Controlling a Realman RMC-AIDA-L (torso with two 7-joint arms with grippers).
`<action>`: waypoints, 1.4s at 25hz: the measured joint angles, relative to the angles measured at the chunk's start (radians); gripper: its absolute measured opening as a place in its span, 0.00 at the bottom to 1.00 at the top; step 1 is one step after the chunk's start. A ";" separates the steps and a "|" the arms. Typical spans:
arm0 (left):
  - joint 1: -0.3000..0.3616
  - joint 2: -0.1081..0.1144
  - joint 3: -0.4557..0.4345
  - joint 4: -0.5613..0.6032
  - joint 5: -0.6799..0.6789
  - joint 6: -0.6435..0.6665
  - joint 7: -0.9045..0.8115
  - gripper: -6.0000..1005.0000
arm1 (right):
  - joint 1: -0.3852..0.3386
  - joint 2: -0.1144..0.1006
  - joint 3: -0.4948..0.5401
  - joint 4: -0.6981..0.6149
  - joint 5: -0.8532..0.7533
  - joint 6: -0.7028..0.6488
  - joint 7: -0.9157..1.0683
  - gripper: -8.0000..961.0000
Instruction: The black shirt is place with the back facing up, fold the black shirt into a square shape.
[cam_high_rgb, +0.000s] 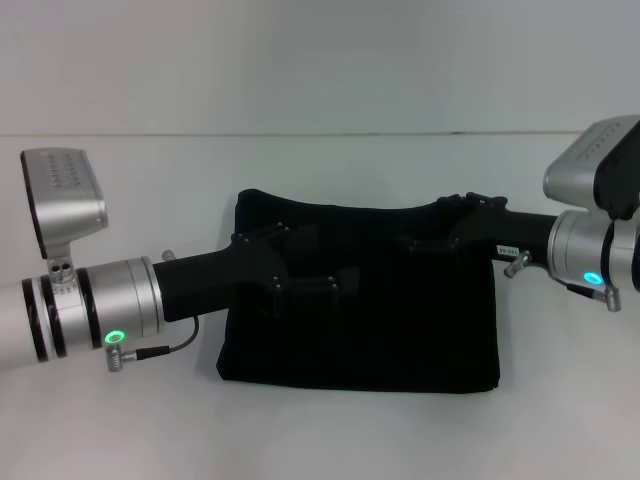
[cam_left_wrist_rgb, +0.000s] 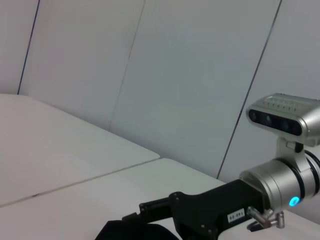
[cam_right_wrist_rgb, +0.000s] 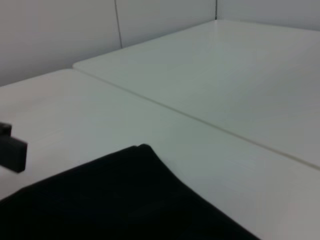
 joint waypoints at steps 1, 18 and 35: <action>0.000 0.000 0.000 0.000 0.000 -0.002 0.000 0.91 | -0.002 0.000 0.000 0.006 0.000 0.000 -0.008 0.98; 0.003 -0.004 0.000 -0.023 -0.007 -0.035 -0.001 0.90 | -0.027 0.000 0.016 0.060 0.089 0.030 -0.195 0.99; -0.008 0.000 0.000 -0.021 -0.029 -0.046 -0.001 0.90 | -0.031 -0.011 -0.093 -0.062 -0.001 -0.086 0.120 0.98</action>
